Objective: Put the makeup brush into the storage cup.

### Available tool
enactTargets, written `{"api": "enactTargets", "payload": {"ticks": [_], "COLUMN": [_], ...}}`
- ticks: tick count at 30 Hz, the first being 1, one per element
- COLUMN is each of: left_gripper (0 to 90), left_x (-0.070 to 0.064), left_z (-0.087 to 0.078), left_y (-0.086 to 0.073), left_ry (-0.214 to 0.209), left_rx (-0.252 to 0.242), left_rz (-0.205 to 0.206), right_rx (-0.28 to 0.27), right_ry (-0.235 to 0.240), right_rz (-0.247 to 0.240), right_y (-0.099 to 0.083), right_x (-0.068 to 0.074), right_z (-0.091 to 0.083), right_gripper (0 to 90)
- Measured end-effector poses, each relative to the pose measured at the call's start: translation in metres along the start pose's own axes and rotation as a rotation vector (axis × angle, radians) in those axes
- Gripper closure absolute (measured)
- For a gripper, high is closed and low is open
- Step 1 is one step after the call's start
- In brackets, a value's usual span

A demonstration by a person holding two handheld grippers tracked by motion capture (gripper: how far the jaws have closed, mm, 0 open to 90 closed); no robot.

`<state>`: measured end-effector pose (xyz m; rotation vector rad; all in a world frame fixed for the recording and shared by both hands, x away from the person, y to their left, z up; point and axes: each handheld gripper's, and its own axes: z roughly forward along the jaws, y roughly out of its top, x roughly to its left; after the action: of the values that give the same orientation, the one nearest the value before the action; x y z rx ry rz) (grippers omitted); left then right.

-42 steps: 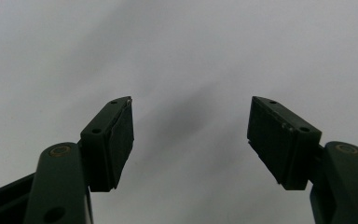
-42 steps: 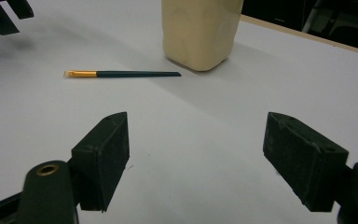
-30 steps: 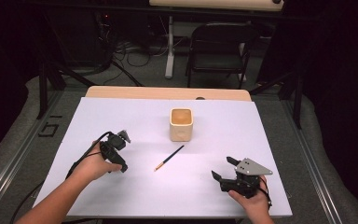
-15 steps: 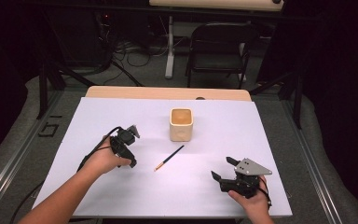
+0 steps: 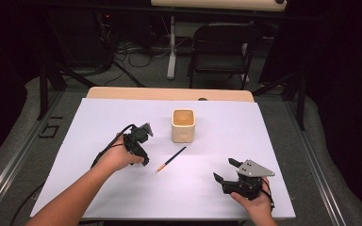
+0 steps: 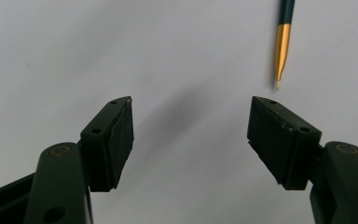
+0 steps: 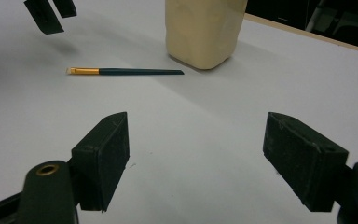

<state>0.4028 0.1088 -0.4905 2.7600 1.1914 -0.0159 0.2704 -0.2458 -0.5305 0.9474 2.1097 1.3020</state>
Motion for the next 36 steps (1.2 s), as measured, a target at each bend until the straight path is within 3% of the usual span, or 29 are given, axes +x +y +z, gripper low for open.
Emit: {"api": "enactTargets", "payload": {"ticks": [14,36], "left_gripper": [32.1,35.1], "left_x": [-0.020,-0.027], "left_z": [0.005,0.010], "left_y": [0.028,0.045], "left_ry": [-0.002,0.017], "left_rx": [-0.003,0.004], "left_rz": [0.038,0.054], "right_rx": [0.003,0.004], "right_ry": [0.005,0.008], "right_rz": [-0.002,-0.005], "right_y": [0.000,0.000], "right_x": [0.000,0.000], "right_z": [0.000,0.002], "right_gripper": [22.5,22.6]}}
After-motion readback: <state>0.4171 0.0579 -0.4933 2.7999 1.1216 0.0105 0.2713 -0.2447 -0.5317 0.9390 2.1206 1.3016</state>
